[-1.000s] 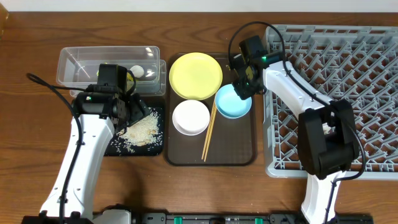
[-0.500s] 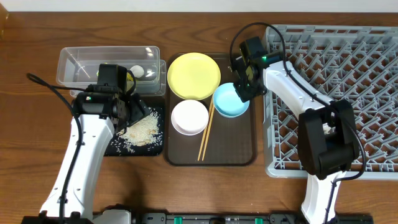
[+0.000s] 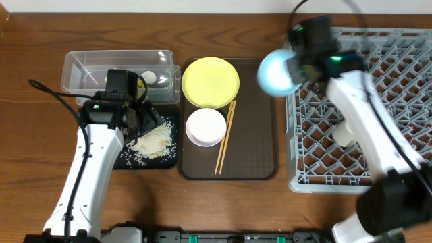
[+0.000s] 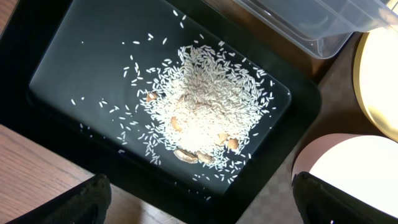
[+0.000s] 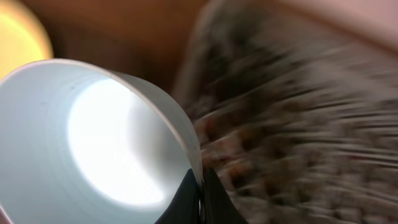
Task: Sort waste into correct bins and load items into the dishwasher rack
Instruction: 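Carry the light-blue bowl with the right gripper and set it in the rack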
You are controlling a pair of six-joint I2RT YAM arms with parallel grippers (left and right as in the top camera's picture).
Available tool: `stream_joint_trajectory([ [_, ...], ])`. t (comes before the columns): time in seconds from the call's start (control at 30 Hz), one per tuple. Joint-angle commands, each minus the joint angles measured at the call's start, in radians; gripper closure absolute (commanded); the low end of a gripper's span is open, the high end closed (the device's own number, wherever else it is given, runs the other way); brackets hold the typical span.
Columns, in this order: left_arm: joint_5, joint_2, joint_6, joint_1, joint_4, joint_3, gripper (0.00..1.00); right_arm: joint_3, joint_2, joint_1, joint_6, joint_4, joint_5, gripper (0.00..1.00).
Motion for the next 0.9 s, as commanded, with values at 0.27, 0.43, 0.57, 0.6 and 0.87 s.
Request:
stream_joint_trajectory([
  [0.27, -0.016, -0.006, -0.008, 0.005, 0.002, 0.009, 0.05, 0.008, 0.021, -0.054, -0.107, 0.292, 0.630, 0.99],
  [0.43, -0.016, -0.006, -0.008, 0.005, 0.003, 0.009, 0.05, 0.008, 0.098, -0.053, -0.114, 0.401, 0.720, 0.99],
  [0.57, -0.016, -0.006, -0.008, 0.005, 0.002, 0.009, 0.05, 0.008, 0.173, -0.053, -0.109, 0.418, 0.739, 0.99],
  [0.6, -0.016, -0.006, -0.008, 0.005, 0.002, 0.009, 0.05, 0.008, 0.194, -0.052, -0.098, 0.422, 0.764, 0.99],
  [0.87, -0.016, -0.006, -0.008, 0.005, 0.002, 0.009, 0.05, 0.008, 0.296, -0.010, -0.090, 0.423, 0.795, 0.99],
])
